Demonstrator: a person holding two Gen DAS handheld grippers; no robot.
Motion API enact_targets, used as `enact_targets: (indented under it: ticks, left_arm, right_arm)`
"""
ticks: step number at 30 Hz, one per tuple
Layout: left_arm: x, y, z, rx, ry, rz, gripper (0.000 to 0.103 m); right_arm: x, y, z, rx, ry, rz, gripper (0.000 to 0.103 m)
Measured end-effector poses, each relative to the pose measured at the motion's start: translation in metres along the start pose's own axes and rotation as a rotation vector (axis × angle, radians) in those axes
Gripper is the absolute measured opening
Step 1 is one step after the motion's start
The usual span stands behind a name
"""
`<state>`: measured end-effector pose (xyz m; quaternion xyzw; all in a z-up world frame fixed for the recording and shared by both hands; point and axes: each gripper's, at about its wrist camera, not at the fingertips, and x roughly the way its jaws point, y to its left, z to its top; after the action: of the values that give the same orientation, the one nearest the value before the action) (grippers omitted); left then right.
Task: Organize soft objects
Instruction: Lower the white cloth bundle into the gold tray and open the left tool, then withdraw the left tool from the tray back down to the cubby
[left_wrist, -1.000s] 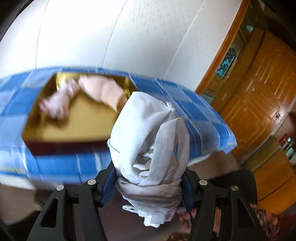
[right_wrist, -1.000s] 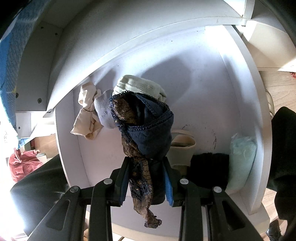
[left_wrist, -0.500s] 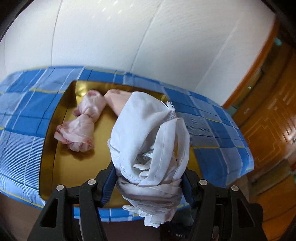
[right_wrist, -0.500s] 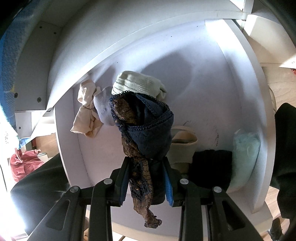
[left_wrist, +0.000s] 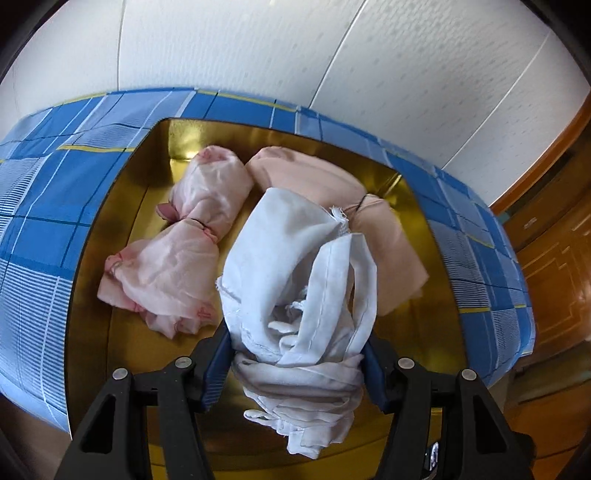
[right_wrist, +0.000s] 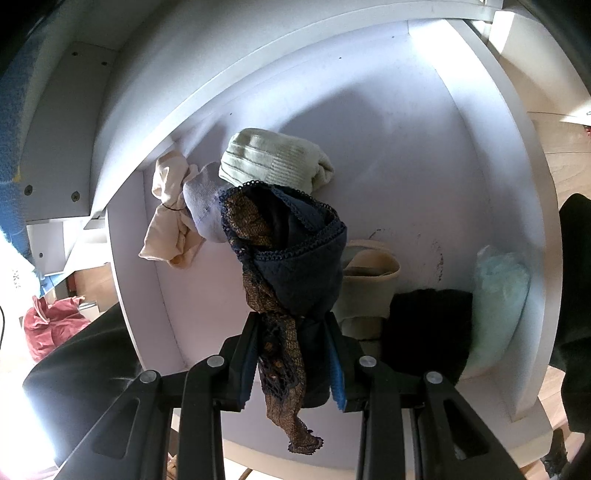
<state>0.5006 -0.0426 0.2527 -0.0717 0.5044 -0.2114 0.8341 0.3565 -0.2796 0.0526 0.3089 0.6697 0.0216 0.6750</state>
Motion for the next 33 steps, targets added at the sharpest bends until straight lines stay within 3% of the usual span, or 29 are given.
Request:
enact_targets:
  ticks: [13,19,25,33]
  left_arm:
    - [0.022,0.018,0.021,-0.004,0.021,0.055,0.064]
    - [0.024,0.015,0.022,0.024,0.012,0.06,0.076]
    - [0.013,0.022,0.012,-0.026,-0.029,0.016,0.081]
    - [-0.016,0.023,-0.005,-0.004,-0.124,0.049,0.081]
  right_arm:
    - [0.003,-0.003,0.001,0.011,0.011,0.007,0.032]
    - [0.002,-0.003,0.002,0.012,0.01,0.008,0.032]
    - [0.003,-0.002,0.002,0.012,0.012,0.008,0.032]
    - [0.002,-0.002,0.003,0.008,0.007,0.007,0.032]
